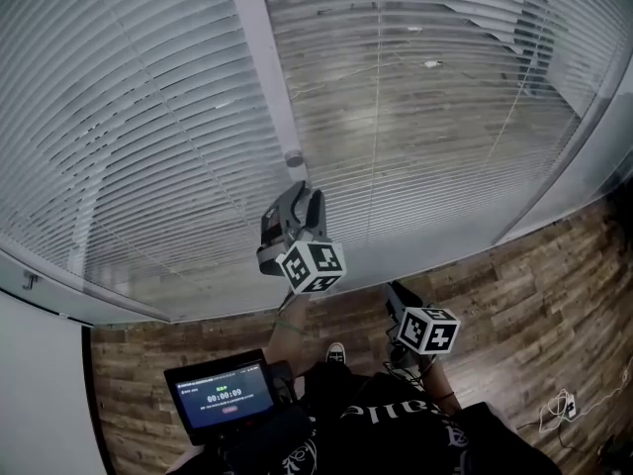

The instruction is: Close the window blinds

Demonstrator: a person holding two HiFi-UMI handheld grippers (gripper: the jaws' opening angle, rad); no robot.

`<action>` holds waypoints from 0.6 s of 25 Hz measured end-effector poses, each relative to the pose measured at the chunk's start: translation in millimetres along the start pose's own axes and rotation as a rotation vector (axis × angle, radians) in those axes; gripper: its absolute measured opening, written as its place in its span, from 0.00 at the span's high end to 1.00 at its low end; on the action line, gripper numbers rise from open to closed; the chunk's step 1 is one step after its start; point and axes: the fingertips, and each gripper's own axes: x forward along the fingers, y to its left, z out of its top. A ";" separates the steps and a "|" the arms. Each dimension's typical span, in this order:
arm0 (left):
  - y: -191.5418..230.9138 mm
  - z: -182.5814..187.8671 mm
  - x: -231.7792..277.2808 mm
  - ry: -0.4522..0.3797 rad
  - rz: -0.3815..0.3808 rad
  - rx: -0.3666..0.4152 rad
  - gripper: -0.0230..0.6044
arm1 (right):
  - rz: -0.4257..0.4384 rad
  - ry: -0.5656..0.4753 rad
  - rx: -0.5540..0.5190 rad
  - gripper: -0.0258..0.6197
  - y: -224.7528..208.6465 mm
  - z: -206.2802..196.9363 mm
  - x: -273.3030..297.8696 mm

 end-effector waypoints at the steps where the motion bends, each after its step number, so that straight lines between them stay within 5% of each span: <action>1: -3.1 -2.5 2.2 0.016 0.000 0.047 0.75 | 0.001 0.000 0.000 0.84 0.4 -0.2 -0.1; 4: -0.3 -5.9 3.2 0.022 0.028 0.051 0.75 | 0.000 -0.003 -0.001 0.84 0.4 1.1 -0.4; 8: 8.1 -5.6 1.9 -0.031 0.038 -0.141 0.78 | -0.011 -0.005 0.005 0.84 -4.6 1.7 -0.9; 10: 12.3 -6.1 1.4 -0.060 0.037 -0.282 0.78 | -0.014 -0.002 0.010 0.84 -7.4 1.3 -0.7; 15: 25.1 -9.5 -2.6 -0.134 0.021 -0.786 0.79 | -0.011 0.011 0.018 0.84 -7.3 -3.4 1.2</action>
